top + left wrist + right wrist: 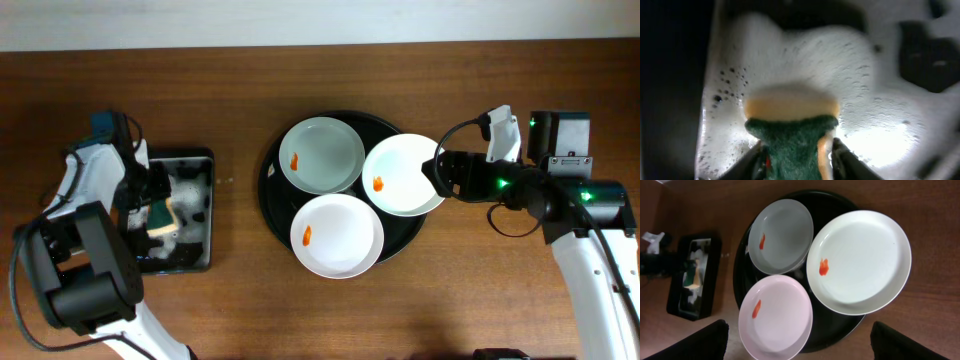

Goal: Clean dirty plates on tray and stack at the side
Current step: 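Grasp the green sponge from the soapy metal tray with the left gripper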

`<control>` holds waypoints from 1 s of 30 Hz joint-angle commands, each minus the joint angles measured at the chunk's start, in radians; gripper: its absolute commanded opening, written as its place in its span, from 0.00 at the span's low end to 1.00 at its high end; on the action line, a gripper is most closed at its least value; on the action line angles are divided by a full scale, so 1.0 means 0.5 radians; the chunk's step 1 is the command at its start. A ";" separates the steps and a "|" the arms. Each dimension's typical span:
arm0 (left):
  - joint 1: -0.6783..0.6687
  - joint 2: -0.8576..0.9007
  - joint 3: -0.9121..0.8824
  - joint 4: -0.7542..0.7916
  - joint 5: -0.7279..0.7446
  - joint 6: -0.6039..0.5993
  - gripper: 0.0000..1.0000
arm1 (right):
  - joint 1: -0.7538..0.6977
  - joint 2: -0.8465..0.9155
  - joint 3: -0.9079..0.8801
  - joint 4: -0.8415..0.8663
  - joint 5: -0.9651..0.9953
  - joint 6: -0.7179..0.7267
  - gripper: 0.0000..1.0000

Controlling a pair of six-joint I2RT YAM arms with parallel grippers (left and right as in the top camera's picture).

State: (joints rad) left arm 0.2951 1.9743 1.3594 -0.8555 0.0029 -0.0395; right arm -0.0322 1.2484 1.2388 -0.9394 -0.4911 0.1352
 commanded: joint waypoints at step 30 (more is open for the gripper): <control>-0.222 -0.556 -0.275 0.212 -0.292 -0.038 0.04 | -0.017 -0.010 0.020 0.022 -0.029 0.011 0.92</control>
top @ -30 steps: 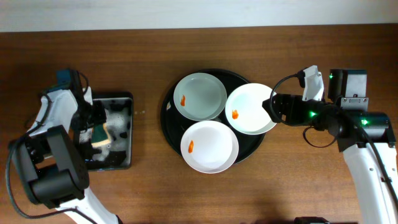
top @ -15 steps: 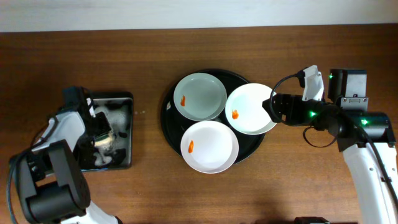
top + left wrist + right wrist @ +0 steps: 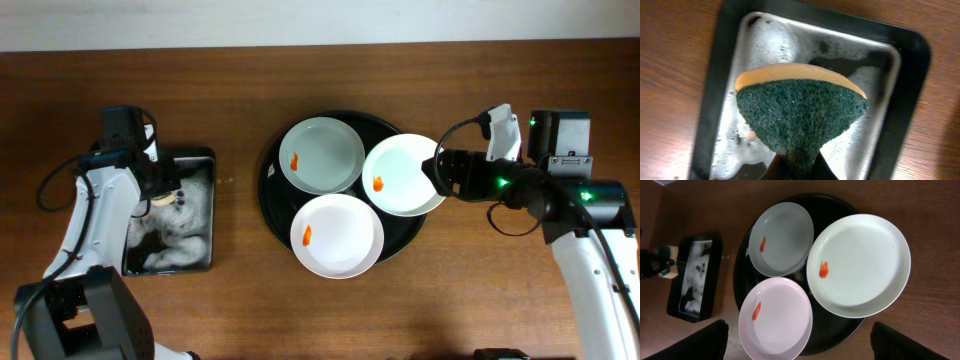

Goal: Clean dirty plates on tray and stack at the side
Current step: 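Grasp the green sponge from the soapy metal tray with the left gripper, then grip the rim of the top-right plate with the right gripper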

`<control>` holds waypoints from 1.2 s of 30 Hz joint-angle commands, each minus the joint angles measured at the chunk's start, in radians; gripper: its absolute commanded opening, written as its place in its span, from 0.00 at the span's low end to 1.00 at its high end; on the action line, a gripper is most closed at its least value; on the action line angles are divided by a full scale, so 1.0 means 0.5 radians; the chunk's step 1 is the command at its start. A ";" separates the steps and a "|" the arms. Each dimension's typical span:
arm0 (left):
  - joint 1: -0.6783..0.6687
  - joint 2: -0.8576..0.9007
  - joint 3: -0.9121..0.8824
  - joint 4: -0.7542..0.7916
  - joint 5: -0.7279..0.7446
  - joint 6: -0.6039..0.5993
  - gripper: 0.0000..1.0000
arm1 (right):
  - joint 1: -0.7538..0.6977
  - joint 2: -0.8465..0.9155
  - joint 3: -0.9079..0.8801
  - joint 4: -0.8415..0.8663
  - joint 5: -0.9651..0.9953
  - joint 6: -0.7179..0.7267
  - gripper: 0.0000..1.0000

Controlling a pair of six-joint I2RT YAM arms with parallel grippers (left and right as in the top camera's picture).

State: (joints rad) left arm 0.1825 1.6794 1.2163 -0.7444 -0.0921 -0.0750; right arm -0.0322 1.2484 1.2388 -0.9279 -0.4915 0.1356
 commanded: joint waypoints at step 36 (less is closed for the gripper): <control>-1.141 0.928 0.726 0.238 0.169 -0.493 0.00 | 0.628 1.849 0.645 0.824 0.444 0.111 0.45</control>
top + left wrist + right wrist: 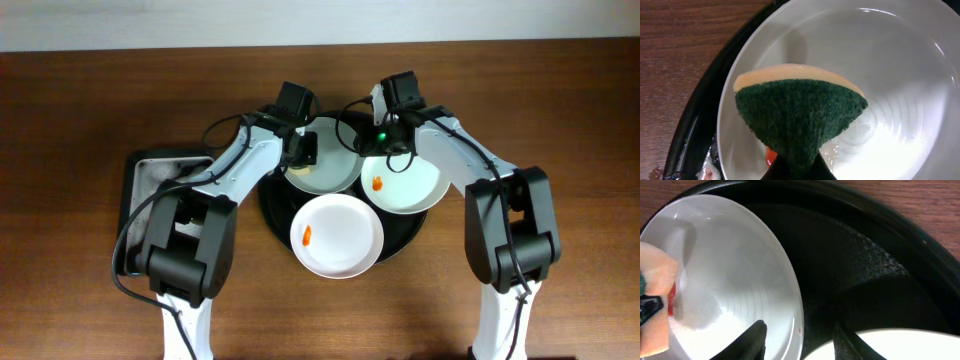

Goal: Clean dirty plates on tray and stack at the side
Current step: 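Grip the rim of the top-right plate with the right gripper, then scrub the held plate with the sponge in the left gripper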

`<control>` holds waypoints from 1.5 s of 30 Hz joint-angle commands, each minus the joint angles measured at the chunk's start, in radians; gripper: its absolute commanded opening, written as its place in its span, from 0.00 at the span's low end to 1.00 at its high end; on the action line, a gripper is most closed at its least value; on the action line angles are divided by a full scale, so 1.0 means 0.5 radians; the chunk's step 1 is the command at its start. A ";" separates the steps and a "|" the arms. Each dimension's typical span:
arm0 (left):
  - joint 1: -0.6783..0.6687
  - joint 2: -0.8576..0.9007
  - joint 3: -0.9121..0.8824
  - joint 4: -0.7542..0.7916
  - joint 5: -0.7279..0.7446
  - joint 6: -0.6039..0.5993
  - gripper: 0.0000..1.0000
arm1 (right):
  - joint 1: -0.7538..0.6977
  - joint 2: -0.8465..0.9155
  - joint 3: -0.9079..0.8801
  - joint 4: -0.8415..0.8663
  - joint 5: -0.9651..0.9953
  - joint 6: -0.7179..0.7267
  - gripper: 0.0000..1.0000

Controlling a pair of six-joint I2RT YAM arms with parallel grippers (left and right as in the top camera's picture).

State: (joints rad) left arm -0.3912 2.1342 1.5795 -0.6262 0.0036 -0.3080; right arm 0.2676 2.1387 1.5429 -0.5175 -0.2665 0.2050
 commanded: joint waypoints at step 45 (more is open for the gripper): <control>0.003 0.290 0.623 -0.759 -0.629 -0.198 0.00 | 0.025 -0.040 0.483 -0.703 0.523 0.079 0.04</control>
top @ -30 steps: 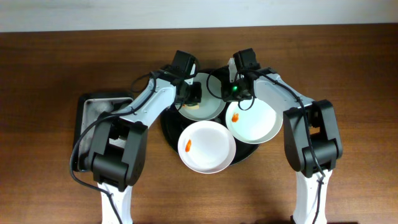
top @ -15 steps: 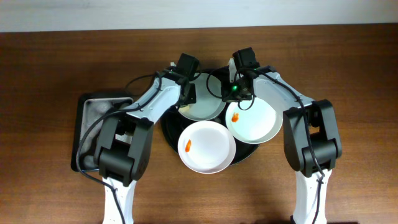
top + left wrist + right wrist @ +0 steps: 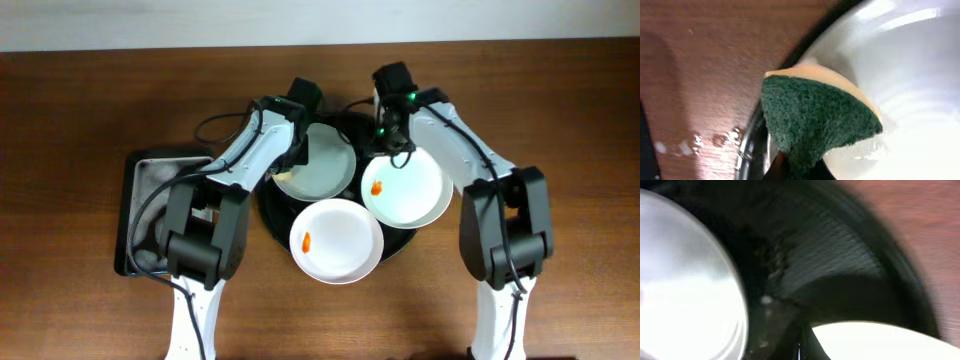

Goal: Clean dirty plates on tray and stack at the side
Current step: 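Scrub the held plate with the sponge in the left gripper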

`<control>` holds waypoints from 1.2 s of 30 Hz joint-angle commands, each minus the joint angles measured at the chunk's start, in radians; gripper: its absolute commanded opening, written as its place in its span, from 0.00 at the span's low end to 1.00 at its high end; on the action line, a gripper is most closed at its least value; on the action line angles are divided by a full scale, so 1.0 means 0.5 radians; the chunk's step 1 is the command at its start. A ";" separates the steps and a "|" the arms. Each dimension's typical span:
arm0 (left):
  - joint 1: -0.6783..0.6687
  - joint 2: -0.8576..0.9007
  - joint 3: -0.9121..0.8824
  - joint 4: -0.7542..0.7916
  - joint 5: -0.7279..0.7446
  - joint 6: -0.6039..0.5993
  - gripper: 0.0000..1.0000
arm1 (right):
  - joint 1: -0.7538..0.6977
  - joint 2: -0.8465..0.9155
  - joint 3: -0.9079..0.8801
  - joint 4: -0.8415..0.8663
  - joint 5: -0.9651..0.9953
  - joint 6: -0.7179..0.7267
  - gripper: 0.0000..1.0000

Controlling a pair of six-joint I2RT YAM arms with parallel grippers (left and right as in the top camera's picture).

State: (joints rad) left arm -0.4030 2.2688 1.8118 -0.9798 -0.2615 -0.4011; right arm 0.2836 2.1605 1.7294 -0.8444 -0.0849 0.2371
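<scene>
A round black tray (image 3: 272, 215) carries three plates. My left gripper (image 3: 298, 148) is shut on a green and yellow sponge (image 3: 820, 120), which presses on the left rim of the grey plate (image 3: 325, 170). No stain shows on that plate. My right gripper (image 3: 390, 148) stands shut between the grey plate and the right white plate (image 3: 415, 195), which bears an orange stain. In the right wrist view, which is blurred, the gripper (image 3: 801, 347) shows nothing between its jaws, and the white plate (image 3: 880, 342) lies beside it. The front white plate (image 3: 340, 240) is also stained.
A black rectangular wash tray (image 3: 125, 215) with suds sits at the left on the brown table. Water drops (image 3: 715, 140) lie on the wood beside the round tray's rim (image 3: 752, 145). Both arms reach in from the front and crowd the tray's back half.
The sponge went from inside the grey plate to its left rim, and the plate's orange stain no longer shows. My right gripper has shut. The right white plate lies slightly nearer the front.
My left gripper held the sponge in the suds of the wash tray while the right gripper hung open at the right. Then the sponge was above the wash tray. Then it was on the grey plate's stain, with the right fingers open astride that plate's rim. Now the stain is gone.
</scene>
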 commanded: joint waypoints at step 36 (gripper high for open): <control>0.027 0.018 0.305 -0.184 0.336 0.007 0.00 | 0.254 -0.240 0.349 -0.435 1.402 -0.099 0.04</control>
State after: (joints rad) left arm -0.3962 2.2742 1.9430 -1.0729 -0.1131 -0.4011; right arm 0.3485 2.0773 1.8793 -1.0519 0.3931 0.1974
